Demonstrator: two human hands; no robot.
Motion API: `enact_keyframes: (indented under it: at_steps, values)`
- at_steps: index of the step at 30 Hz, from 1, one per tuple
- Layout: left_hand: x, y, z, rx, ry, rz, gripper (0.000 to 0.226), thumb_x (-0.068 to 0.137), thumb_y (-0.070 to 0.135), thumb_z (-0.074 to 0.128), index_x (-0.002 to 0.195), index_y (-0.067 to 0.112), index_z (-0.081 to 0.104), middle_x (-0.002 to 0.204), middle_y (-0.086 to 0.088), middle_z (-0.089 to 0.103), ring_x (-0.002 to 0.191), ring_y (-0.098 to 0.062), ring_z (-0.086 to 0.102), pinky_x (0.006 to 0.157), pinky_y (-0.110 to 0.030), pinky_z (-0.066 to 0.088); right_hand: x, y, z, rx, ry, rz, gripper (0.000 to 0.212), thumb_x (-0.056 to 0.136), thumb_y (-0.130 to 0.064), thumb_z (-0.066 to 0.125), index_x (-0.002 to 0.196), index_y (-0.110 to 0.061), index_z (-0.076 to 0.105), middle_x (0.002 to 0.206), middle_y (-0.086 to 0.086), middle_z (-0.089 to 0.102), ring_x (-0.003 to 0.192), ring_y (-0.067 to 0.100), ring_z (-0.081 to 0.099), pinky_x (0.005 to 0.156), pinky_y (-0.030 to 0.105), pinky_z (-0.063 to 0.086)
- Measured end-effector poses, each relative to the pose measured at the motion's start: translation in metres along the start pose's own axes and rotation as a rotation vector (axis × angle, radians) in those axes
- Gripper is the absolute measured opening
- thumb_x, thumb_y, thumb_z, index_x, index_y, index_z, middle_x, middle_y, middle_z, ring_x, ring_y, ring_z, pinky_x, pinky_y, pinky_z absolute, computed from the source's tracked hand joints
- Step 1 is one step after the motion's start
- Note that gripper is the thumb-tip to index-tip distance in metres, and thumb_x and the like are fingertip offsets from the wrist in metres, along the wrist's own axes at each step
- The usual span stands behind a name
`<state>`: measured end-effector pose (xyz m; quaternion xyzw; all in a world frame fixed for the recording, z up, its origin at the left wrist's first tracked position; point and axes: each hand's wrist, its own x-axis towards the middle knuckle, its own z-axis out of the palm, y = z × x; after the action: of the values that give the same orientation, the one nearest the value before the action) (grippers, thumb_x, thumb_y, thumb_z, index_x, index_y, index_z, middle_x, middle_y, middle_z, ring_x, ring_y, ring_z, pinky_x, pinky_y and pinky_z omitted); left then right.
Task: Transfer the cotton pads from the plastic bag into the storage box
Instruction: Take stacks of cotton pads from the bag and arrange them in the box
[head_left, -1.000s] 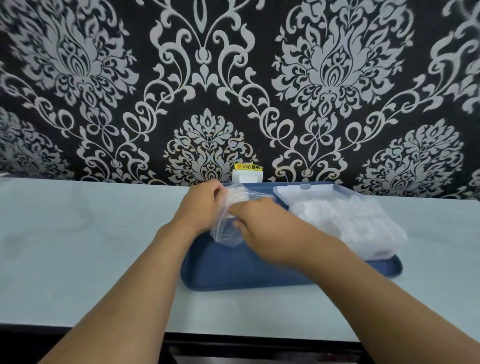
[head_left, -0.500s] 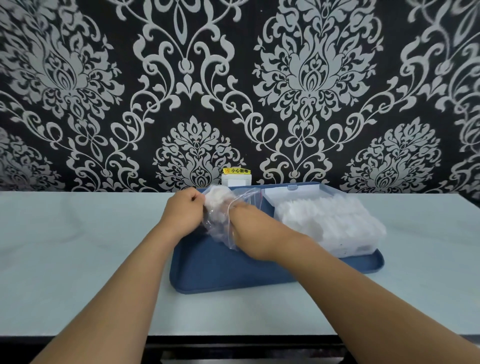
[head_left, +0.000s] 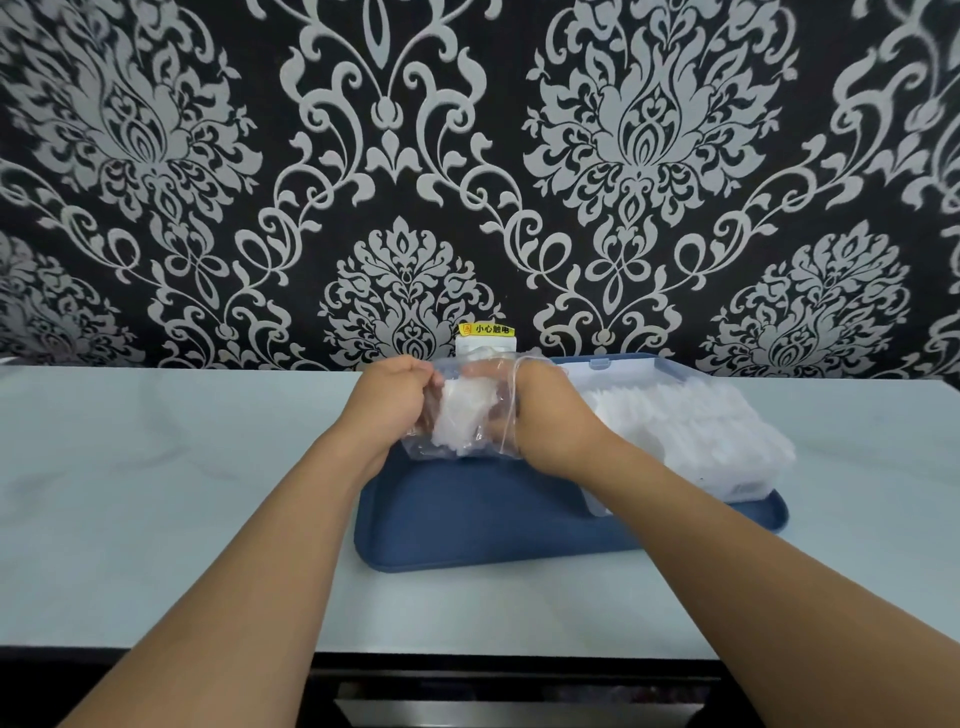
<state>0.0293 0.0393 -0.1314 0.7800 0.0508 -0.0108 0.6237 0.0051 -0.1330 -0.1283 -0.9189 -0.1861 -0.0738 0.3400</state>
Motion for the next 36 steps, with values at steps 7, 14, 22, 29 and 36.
enact_keyframes:
  at_steps: [7,14,22,29,36]
  values:
    - [-0.007,0.008,0.005,-0.004,0.018,0.014,0.030,0.103,0.009,0.043,0.080,0.008,0.063,0.061,0.001,0.063,0.054,-0.015,0.057,0.048,-0.024,0.051,0.012,0.011,0.010,-0.164,-0.033,0.032,0.031,0.076,-0.015,0.079,0.105,-0.021,0.071,0.088,-0.001,0.068,0.081,0.019,0.064,0.076,0.036,0.058]
    - [-0.002,0.004,0.005,0.112,0.212,-0.034,0.029,0.100,0.009,0.040,0.088,0.011,0.066,0.086,-0.004,0.070,0.068,-0.019,0.061,0.067,-0.033,0.055,-0.009,-0.004,-0.013,-0.097,0.099,-0.061,0.039,0.067,-0.030,0.087,0.091,-0.028,0.056,0.092,-0.010,0.061,0.086,0.018,0.059,0.074,0.032,0.050]
    - [0.006,-0.002,-0.007,0.463,0.417,0.046,0.040,0.099,0.033,0.047,0.072,0.007,0.059,0.076,-0.009,0.064,0.076,-0.033,0.063,0.075,-0.042,0.055,-0.052,-0.013,-0.075,0.709,0.050,0.067,0.042,0.078,-0.002,0.082,0.114,-0.017,0.066,0.099,0.002,0.068,0.070,0.013,0.067,0.055,0.030,0.058]
    - [-0.073,0.074,0.033,-0.019,0.119,0.517,0.033,0.088,0.053,0.061,0.106,0.025,0.066,0.109,0.015,0.067,0.106,-0.006,0.063,0.092,-0.027,0.050,-0.068,0.017,-0.098,0.959,-0.153,0.061,0.049,0.061,0.015,0.056,0.100,-0.012,0.068,0.091,0.011,0.066,0.081,0.022,0.063,0.065,0.032,0.058]
    - [-0.106,0.076,0.072,-0.241,-0.767,-0.162,0.065,0.080,0.059,0.057,0.125,0.013,0.066,0.119,-0.020,0.072,0.104,-0.038,0.071,0.086,-0.045,0.061,-0.076,0.020,-0.105,0.862,-0.183,0.101,0.028,0.054,0.007,0.049,0.076,-0.006,0.062,0.070,0.011,0.052,0.061,0.021,0.045,0.055,0.034,0.032]
